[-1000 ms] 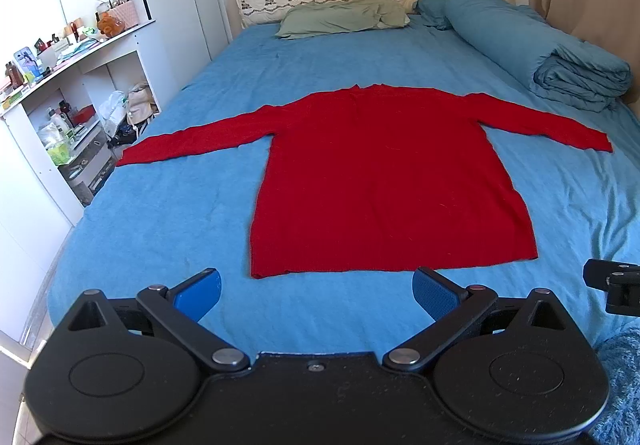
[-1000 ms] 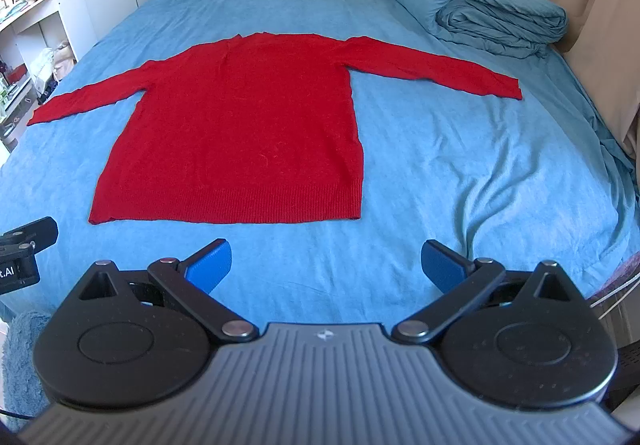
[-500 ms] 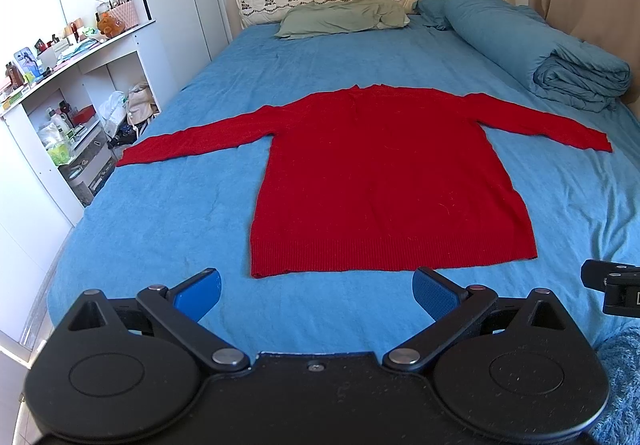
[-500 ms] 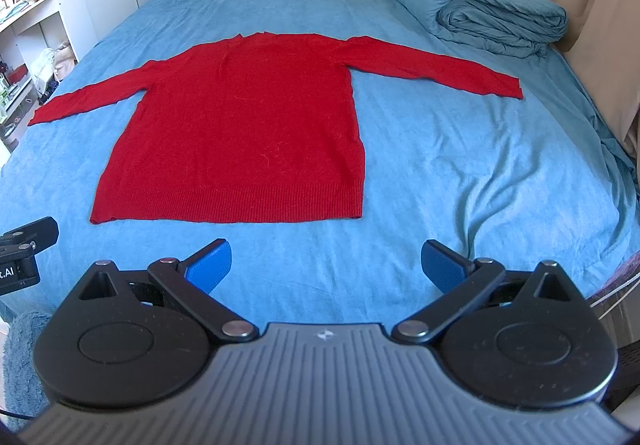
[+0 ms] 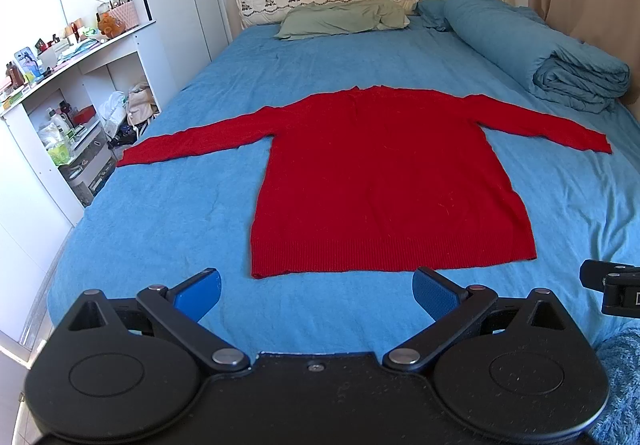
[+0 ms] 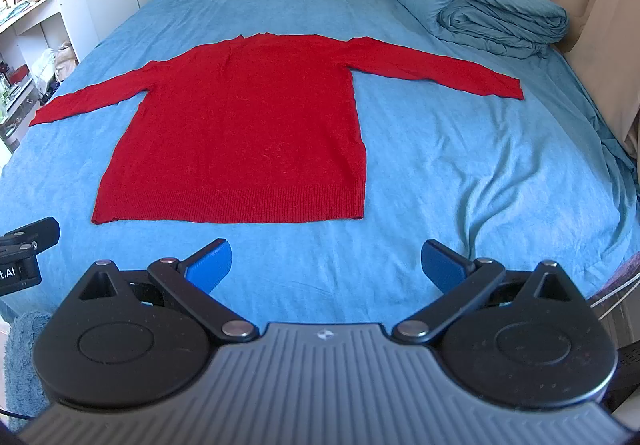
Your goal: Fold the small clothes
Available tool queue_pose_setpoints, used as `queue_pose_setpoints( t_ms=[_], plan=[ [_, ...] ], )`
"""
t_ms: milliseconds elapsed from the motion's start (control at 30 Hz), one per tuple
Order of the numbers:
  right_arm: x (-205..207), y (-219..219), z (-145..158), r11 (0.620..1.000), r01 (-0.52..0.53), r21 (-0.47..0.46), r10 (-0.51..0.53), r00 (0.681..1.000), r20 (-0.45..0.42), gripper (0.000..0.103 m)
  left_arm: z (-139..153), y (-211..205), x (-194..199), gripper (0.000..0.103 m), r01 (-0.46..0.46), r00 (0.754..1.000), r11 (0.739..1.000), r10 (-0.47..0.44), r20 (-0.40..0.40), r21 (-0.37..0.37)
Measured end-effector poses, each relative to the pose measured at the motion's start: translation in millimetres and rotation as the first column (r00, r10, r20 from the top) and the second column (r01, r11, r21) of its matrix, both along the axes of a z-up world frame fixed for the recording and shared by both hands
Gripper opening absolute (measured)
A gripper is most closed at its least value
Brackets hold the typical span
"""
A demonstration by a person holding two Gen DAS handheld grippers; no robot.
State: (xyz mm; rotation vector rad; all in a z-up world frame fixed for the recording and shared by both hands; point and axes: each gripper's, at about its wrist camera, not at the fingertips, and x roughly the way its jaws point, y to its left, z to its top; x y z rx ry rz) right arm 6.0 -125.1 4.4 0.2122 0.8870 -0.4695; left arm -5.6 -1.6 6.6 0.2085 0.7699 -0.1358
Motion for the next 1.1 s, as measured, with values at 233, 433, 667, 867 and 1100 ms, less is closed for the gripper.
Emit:
queue_pose_setpoints(
  t_ms=[233,433,667,867,1100],
  plan=[
    [-1,3,2,1.000,-0.001,-0.003,0.001,1.000,0.005,0.103,0,1,0,0.103,0.000,1.000,1.000,0.000,0.000,0.000],
    [0,2,3,1.000,-0.005,-0.004,0.005,1.000,0.007,0.103,2,0,0,0.103,0.001,1.000,1.000,-0.001,-0.003,-0.002],
    [2,-4,8,1.000,0.002,0.001,-0.002,1.000,0.019,0.103,11,-7,8,0.103,0.013,1.000,1.000,-0.013,0.004,-0.010],
    [15,-33,15,0.999,0.045,0.003,-0.045,0.998,0.046,0.103,27,-35,55,0.103,0.044,0.998,0.999,-0.043,0.045,-0.013],
    [55,-126,13,0.985,0.173,-0.010,-0.172,0.980,0.098,0.103,23,-104,167,0.103,0.106,0.991,0.994,-0.103,0.081,-0.028]
  ],
)
